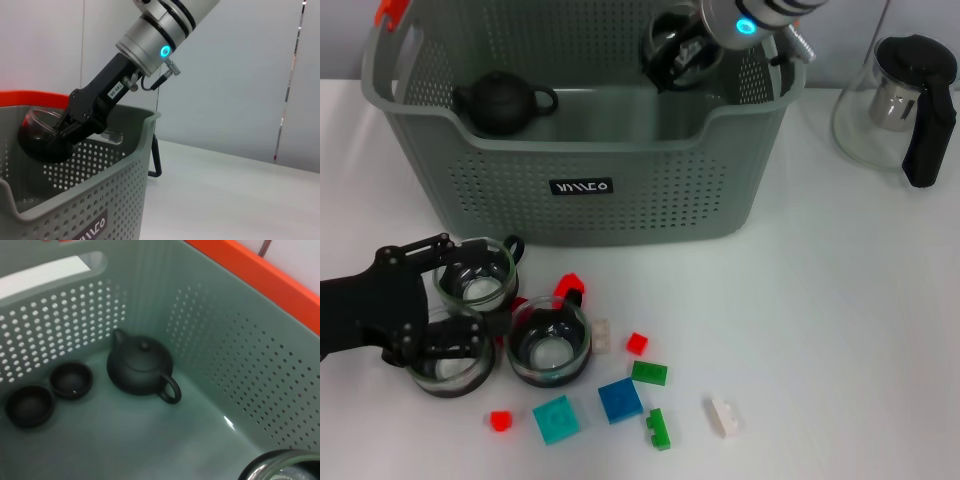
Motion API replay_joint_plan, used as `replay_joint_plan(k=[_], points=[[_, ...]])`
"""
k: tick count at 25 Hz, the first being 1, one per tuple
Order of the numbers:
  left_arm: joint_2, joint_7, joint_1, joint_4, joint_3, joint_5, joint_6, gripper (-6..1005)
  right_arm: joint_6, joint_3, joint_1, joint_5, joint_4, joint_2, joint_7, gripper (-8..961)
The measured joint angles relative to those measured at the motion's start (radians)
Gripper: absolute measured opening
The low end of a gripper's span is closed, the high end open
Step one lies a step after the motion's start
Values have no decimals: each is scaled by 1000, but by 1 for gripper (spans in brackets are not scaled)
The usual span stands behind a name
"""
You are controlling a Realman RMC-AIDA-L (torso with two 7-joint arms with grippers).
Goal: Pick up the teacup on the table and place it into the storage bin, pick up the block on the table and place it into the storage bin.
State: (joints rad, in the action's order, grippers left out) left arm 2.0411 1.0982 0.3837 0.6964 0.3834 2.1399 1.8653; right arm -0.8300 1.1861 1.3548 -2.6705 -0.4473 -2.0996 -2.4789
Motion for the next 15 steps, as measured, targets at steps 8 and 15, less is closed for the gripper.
replay_joint_plan(k=[8,15], points=[[1,-1,0,0,0,-3,-1,901,45,16,-3,0,46,-3,0,50],[1,-3,4,0,0,-4,-3,901,52,33,-7,1,62,-7,0,50]])
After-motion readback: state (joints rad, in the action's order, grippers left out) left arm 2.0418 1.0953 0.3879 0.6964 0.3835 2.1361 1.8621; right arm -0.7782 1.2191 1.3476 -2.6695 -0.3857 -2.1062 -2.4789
